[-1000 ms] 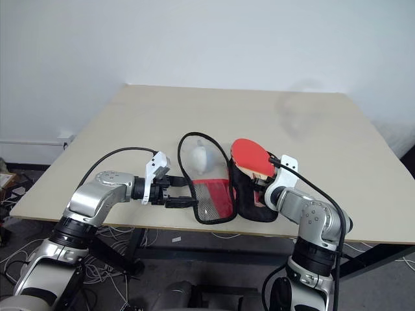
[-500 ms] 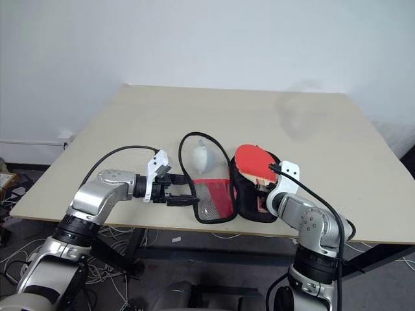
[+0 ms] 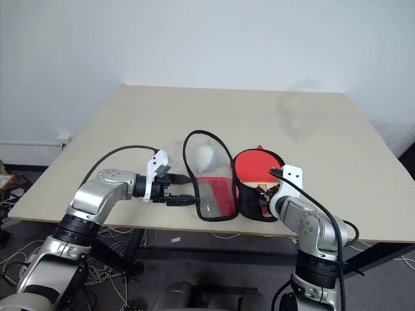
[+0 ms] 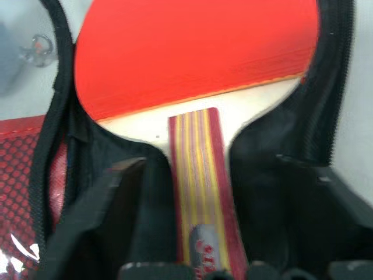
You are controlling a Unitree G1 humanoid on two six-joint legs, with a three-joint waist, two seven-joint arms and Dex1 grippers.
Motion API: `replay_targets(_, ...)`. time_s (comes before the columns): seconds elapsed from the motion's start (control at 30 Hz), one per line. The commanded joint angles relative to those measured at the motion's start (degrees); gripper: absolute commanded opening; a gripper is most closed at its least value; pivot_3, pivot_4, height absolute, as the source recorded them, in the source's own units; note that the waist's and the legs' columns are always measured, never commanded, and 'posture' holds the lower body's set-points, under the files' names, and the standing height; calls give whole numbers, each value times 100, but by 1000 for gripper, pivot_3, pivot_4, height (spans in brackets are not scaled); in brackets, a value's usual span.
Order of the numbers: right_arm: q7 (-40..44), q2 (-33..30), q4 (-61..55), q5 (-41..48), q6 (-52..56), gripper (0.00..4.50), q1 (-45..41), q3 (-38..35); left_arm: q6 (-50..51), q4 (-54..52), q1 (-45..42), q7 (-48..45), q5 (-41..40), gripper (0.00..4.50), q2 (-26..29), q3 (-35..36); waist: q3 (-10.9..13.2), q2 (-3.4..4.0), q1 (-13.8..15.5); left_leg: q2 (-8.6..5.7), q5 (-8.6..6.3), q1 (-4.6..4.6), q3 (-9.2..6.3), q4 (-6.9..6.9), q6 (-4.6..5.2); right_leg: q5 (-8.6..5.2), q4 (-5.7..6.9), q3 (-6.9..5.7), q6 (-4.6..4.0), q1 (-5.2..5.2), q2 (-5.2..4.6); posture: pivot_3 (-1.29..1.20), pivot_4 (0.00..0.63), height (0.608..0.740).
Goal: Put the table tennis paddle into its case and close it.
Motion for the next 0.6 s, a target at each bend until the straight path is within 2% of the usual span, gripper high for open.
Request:
replay_targets(0.03, 233, -95, -508, 124, -476, 4463, -89, -102, -135, -8, -199, -72, 50, 4500, 9, -1, 0, 0, 4, -1, 0, 0, 0, 0, 1, 0, -1, 0, 0, 0, -1, 0, 0, 715)
replay_targets(0.17, 802, 150, -1286, 1068, -861, 4463, -392, -598, -153, 12, -270, -151, 22, 4500, -35, -25, 1, 0, -2, 1, 7, -1, -2, -1, 13, 0, 0, 2, 0, -1, 1, 0, 0, 715)
replay_targets(0.23, 989, 230, -1553, 1845, -1063, 4463, -681, -1079, -204, 83, -389, -221, 23, 4500, -154, -99, 1, 0, -2, 2, 7, 0, -4, -2, 14, 0, 0, 1, 0, -1, 2, 0, 0, 715)
replay_targets(0.37, 871, 201, -1522, 3120, -1483, 4463, -1138, -1835, -203, 261, -615, -302, -14, 4500, -526, -284, -1, -5, 26, 0, 7, 0, -6, -1, 16, 0, -5, -1, 0, 4, 0, 0, 0, 715)
replay_targets(0.47, 475, 76, -1238, 3548, -1809, 4463, -1283, -2113, -201, 464, -841, -304, -81, 4500, -962, -345, 0, -6, 45, -1, 7, 0, -6, 1, 18, 0, -6, -2, 0, 7, -1, 0, 0, 715)
replay_targets(0.6, 46, -96, -935, 3608, -2265, 4463, -1249, -2173, -246, 860, -1180, -205, -125, 4500, -1608, -316, 0, -4, 30, -2, 11, -1, -3, 2, 26, 0, -4, 4, 0, 4, -1, 0, 0, 715)
